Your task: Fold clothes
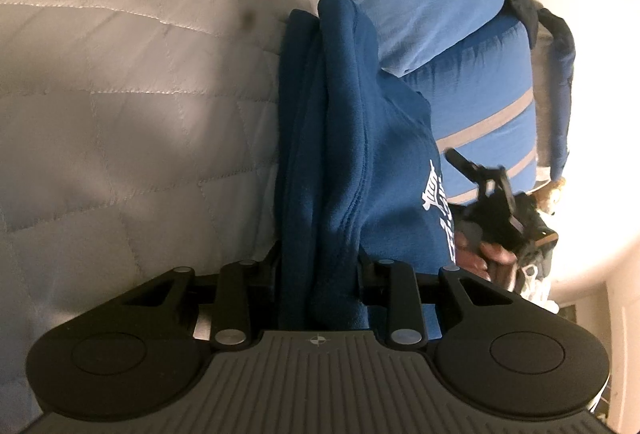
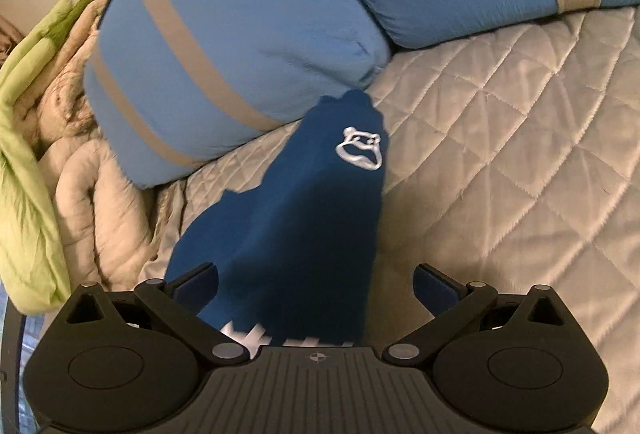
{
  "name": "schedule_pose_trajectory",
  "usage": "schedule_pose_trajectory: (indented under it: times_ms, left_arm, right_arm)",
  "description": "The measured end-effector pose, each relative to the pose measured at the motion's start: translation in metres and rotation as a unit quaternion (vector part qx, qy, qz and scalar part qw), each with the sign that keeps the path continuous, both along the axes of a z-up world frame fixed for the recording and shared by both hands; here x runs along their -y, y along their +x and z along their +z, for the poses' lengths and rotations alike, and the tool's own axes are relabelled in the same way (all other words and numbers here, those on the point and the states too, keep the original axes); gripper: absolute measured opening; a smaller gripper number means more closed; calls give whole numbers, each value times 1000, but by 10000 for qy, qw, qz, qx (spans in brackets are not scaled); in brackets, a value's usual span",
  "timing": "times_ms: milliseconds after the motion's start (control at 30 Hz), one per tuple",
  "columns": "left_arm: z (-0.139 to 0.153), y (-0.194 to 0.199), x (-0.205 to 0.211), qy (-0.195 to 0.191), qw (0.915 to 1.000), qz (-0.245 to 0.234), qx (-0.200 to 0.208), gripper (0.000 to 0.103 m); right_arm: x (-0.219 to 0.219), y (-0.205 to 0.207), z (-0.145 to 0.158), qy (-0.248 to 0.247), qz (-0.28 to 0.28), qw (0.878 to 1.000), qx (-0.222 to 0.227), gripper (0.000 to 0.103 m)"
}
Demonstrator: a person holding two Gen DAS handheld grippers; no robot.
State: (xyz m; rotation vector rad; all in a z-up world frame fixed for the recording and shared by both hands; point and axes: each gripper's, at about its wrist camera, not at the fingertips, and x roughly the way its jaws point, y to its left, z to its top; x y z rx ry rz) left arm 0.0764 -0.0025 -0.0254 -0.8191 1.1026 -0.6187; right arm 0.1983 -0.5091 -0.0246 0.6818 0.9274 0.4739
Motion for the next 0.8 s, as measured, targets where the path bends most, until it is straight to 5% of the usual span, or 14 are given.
schedule_pose_trajectory:
  times_ms: [233,267,300,400,800]
  left_arm:
    - [6,-1,4,185,9997,-90,128,31]
    - [7,-1,4,201,9997,-91,144,30]
    - [8,-2,5,216,9996,-93,161,30]
    - [22,-10,3,279,9991,-102,318,27]
    - [94,-52,-8,549,9924,-142,1088,25]
  right_arm:
    - [-11,32,-26,416,-22,9991,-103,91]
    - [-15,34,-25,322,-27,9995,-54,80]
    - [-17,36,-24,240,-38,9997,-51,54]
    - [-17,40,-15,199,7,9997,-130,34]
    - [-36,-6,81,19,592,9958,693,29]
